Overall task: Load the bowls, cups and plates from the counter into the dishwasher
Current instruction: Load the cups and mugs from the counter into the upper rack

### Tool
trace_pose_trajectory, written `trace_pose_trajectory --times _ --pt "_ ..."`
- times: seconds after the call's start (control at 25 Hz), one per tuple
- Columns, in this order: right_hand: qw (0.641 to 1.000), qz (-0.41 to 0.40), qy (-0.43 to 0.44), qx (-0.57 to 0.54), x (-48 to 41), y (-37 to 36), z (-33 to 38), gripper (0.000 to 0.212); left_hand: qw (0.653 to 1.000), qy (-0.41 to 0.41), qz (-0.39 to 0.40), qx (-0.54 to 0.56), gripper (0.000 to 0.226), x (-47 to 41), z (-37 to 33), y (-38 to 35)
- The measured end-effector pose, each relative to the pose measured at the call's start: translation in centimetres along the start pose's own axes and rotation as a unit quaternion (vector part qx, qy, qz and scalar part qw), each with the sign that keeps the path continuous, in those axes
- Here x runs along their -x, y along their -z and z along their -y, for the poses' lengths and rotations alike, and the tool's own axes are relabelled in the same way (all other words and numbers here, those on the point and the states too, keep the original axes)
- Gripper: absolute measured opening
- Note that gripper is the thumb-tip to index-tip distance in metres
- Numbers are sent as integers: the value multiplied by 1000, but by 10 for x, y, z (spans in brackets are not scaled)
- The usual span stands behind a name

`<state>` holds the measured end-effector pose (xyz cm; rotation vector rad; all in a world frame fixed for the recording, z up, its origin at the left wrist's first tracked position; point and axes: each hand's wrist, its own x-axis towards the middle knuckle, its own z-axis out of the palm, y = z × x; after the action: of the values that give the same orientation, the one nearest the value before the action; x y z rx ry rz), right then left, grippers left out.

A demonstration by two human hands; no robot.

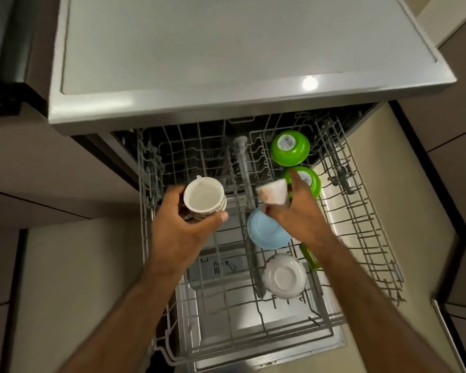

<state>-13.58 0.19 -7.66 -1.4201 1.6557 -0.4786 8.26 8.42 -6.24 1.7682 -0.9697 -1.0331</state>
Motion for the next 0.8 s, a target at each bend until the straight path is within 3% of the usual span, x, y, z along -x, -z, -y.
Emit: trace_pose_trajectory --times 0.12,0.28,0.56,0.8 --pt "991 -11 33 132 -32 -3 -2 101 1000 0 2 -2 70 -12 15 -5" --pt "971 -13 59 230 -61 -20 -7 89 1000 3 1 -5 71 -26 30 -8" --pt "929 -14 114 351 -75 -48 -16 84 1000 22 12 -9 72 -40 40 -14" --pt "920 -19 121 372 -85 -52 -32 90 999 37 19 -27 68 -47 37 -20"
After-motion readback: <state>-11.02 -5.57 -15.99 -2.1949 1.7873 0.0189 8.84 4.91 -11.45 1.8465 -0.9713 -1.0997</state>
